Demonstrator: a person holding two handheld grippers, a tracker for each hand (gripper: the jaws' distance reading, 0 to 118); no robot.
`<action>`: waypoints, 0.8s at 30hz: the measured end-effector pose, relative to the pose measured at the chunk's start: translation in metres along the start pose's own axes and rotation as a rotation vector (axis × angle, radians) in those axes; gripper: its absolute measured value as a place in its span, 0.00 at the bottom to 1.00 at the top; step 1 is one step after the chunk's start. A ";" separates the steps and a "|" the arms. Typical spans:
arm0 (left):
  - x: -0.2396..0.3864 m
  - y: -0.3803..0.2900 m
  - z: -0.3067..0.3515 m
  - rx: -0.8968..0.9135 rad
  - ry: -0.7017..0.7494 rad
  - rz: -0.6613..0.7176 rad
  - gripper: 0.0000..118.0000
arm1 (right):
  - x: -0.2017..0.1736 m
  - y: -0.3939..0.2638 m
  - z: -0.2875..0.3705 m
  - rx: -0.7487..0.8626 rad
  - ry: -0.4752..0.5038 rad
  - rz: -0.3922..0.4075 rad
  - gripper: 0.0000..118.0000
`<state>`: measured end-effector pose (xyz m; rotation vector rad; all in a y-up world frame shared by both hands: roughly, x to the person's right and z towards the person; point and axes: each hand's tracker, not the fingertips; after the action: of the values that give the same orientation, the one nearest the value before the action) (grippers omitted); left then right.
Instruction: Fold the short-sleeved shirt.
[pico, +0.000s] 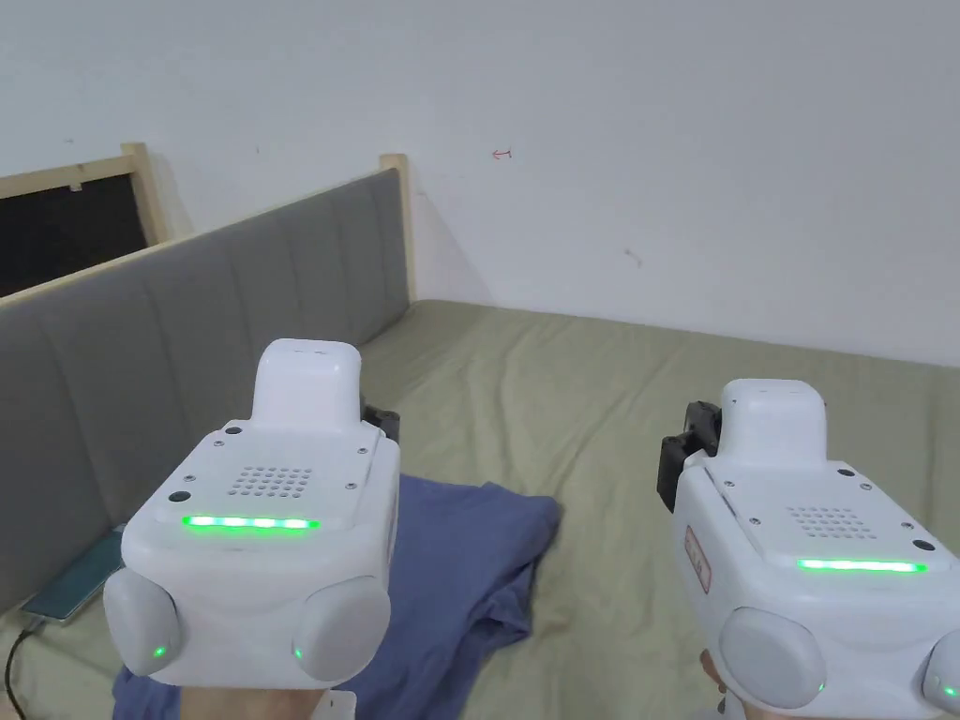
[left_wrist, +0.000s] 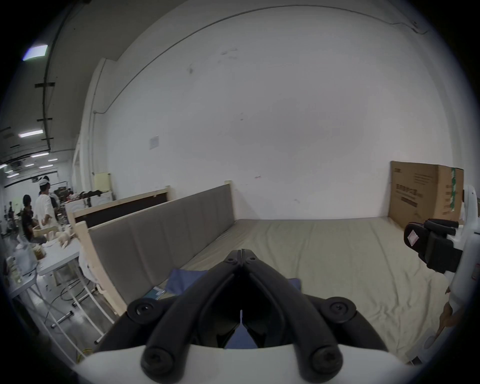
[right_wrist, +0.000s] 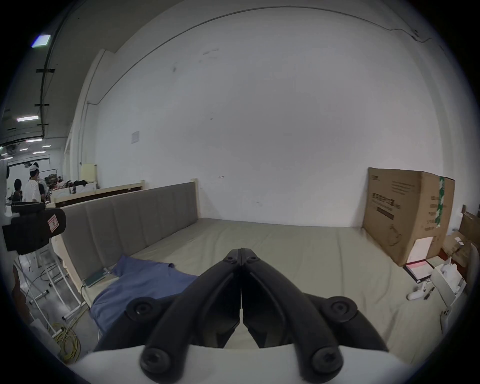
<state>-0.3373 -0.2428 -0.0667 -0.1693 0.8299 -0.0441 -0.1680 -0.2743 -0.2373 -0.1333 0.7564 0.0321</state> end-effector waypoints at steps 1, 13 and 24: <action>-0.003 -0.003 -0.004 -0.006 0.000 0.000 0.00 | -0.003 -0.002 -0.002 -0.008 0.012 0.004 0.00; 0.001 -0.081 -0.111 -0.320 -0.012 0.027 0.34 | -0.006 -0.043 -0.039 -0.143 0.026 0.038 0.00; 0.031 -0.201 -0.254 -0.763 -0.096 0.088 0.96 | 0.008 -0.101 -0.098 -0.331 0.004 0.027 0.00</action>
<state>-0.4981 -0.4776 -0.2239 -0.8448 0.7244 0.3665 -0.2213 -0.3873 -0.3020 -0.4385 0.7528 0.1834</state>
